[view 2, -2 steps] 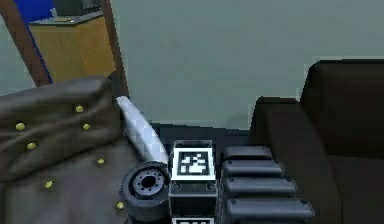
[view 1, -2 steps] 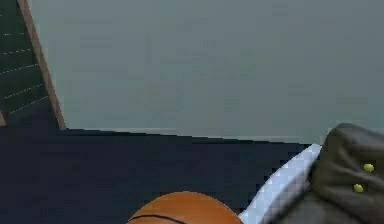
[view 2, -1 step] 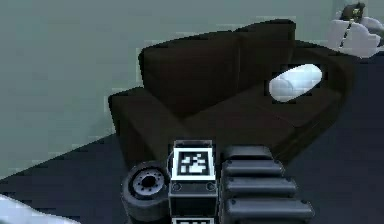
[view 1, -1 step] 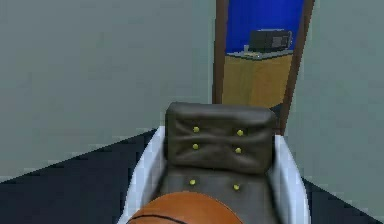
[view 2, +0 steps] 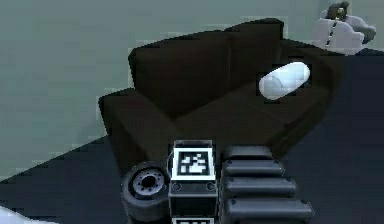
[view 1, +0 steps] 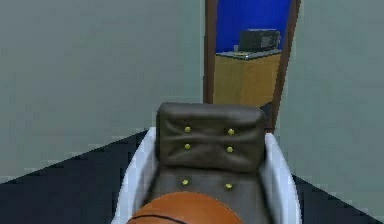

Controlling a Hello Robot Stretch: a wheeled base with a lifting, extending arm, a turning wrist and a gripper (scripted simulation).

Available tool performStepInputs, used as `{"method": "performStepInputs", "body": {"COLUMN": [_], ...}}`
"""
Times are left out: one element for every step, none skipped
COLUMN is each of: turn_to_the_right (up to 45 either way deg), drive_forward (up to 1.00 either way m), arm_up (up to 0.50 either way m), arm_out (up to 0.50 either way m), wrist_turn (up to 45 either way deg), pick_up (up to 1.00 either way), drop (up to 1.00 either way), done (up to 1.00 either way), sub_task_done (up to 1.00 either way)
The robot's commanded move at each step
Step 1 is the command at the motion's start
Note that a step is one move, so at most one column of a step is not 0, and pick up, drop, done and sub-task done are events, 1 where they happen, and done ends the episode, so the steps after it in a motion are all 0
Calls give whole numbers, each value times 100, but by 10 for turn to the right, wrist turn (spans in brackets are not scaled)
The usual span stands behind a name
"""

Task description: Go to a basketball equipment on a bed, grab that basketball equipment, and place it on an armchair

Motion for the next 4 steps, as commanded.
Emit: {"method": "performStepInputs", "body": {"turn_to_the_right": [-450, -450, -270, 450], "drive_forward": [0, 0, 0, 0], "arm_up": [0, 0, 0, 0], "arm_out": [0, 0, 0, 0], "wrist_turn": [0, 0, 0, 0], "pick_up": [0, 0, 0, 0], "drop": [0, 0, 0, 0], "done": [0, 0, 0, 0], "sub_task_done": [0, 0, 0, 0]}}
